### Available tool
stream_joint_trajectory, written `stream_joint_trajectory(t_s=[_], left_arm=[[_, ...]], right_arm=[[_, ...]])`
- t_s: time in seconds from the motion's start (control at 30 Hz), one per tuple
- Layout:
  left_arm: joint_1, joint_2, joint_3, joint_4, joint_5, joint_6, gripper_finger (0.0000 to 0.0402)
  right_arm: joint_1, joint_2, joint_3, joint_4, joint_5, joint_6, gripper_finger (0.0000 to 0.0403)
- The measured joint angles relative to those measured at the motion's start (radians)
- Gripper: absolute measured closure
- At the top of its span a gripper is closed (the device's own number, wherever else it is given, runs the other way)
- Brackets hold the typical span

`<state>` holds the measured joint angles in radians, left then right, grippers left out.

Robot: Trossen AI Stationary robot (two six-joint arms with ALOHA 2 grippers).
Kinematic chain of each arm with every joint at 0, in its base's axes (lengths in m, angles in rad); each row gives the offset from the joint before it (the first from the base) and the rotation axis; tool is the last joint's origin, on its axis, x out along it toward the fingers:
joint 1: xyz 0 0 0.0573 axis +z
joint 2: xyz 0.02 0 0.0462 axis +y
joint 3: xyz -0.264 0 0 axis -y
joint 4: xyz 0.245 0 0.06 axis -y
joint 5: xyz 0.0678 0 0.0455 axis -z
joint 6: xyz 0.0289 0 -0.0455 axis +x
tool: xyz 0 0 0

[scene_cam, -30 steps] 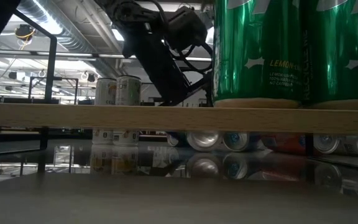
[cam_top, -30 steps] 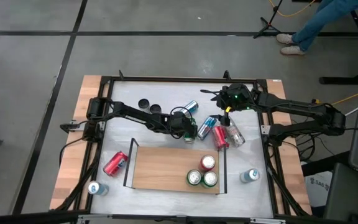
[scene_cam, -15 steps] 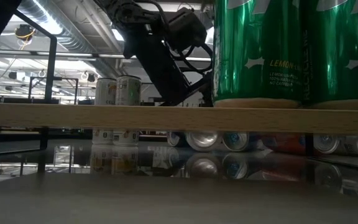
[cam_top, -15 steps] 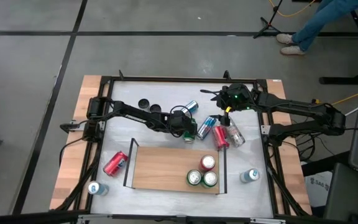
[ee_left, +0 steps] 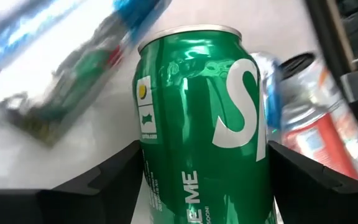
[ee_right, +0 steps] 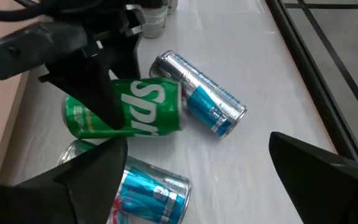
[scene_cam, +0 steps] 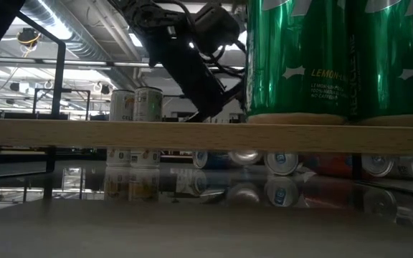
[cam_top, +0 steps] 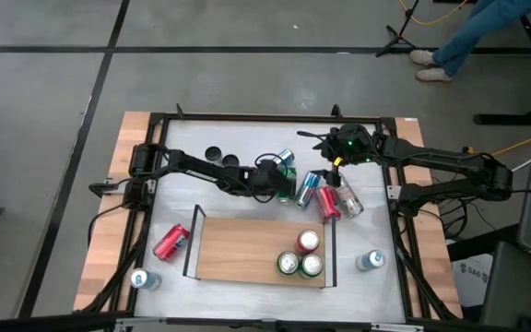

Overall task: Place canned beverage on shelf
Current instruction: Put the green soda can on the shelf aligned with the other green soda can

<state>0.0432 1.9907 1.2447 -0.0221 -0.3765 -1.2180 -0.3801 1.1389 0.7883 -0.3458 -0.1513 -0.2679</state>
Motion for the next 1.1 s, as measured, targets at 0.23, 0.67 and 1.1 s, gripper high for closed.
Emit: stream_joint_trajectory(t_s=[0.23,0.67,1.1], left_arm=[[0.012,0.0,0.0,0.127,-0.081,0.174,0.0124],[0.029,0.0,0.0,0.387,-0.147,0.632,0.0124],[0.032,0.0,0.0,0.49,-0.163,0.944,0.0123]], right_arm=[[0.0,0.0,0.051,-0.03,0.0,0.001,0.002],[-0.149,-0.001,0.158,-0.068,-0.213,0.088,0.002],[-0.303,-0.001,0.158,-0.075,-0.479,0.089,0.002]])
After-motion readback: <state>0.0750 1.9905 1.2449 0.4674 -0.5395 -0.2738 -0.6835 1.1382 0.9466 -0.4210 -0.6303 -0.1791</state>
